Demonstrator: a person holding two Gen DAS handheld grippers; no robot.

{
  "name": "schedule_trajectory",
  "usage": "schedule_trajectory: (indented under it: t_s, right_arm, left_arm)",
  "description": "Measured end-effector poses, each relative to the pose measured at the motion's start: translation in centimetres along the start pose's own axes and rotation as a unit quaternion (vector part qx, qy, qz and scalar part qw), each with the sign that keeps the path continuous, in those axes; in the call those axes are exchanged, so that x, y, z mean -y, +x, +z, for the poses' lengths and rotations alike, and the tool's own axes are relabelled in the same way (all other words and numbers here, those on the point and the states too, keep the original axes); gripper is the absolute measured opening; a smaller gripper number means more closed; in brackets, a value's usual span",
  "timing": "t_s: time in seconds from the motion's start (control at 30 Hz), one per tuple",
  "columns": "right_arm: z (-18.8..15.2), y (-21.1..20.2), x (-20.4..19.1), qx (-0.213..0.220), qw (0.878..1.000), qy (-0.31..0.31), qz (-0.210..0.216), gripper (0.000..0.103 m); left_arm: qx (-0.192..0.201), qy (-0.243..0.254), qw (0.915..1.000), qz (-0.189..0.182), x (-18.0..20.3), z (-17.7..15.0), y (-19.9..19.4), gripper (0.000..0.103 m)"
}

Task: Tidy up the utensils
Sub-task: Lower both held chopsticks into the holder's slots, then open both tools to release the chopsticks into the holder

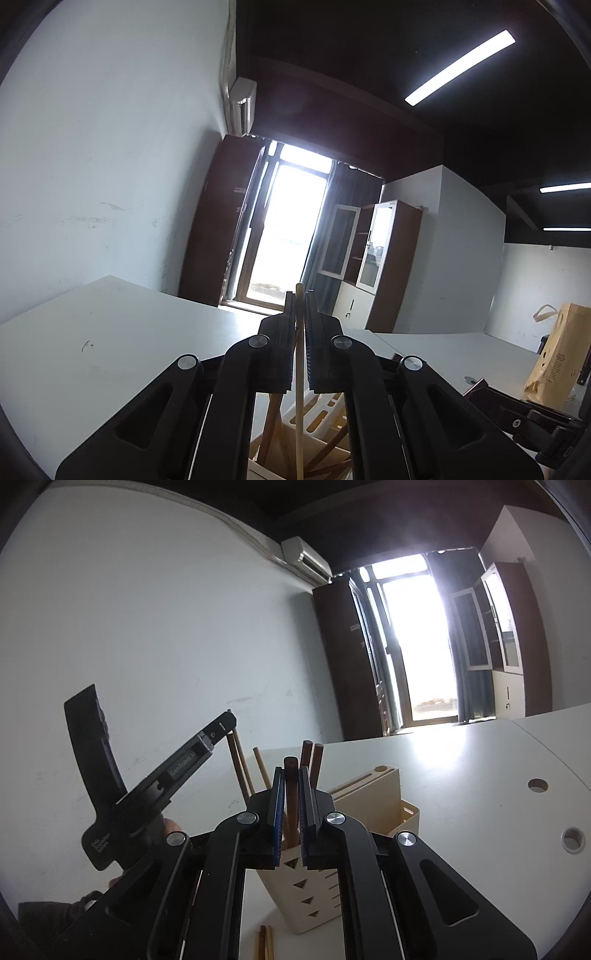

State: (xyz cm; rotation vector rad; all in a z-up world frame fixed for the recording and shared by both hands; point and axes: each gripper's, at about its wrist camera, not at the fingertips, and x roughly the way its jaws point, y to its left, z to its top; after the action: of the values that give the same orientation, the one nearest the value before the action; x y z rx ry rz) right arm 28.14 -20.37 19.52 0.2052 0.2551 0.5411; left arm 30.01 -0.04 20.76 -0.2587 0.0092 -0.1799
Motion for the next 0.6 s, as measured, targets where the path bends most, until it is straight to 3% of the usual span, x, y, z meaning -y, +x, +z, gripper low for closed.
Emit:
schedule_trajectory:
  t_s: [0.2, 0.4, 0.5, 0.53, 0.57, 0.6]
  right_arm:
    - [-1.2, 1.4, 0.0, -0.031, 0.999, 0.005, 0.018, 0.004]
    - [-2.4, 2.0, -0.2, -0.051, 0.998, 0.015, 0.031, 0.004]
    - [-2.4, 1.8, -0.5, -0.052, 0.998, 0.01, 0.038, 0.004]
    - [-2.5, 1.8, -0.6, -0.052, 0.998, 0.01, 0.04, 0.004]
    - [-2.5, 1.8, -0.7, -0.052, 0.998, 0.009, 0.042, 0.004]
    - [-2.4, 1.8, -0.7, -0.054, 0.998, 0.009, 0.044, 0.004]
  left_arm:
    - [0.002, 0.007, 0.9997, -0.022, 0.4, -0.7, -3.3, 0.005]
    - [-0.009, 0.071, 0.9973, 0.014, 2.0, -0.9, -3.8, 0.005]
    - [-0.019, 0.078, 0.9965, 0.025, 2.1, -0.5, -3.9, 0.006]
    - [-0.022, 0.074, 0.9966, 0.028, 2.0, -0.5, -3.8, 0.015]
    - [-0.027, 0.068, 0.9967, 0.033, 1.7, -0.4, -3.8, 0.043]
    - [-0.032, 0.062, 0.9969, 0.035, 1.3, -0.5, -3.7, 0.056]
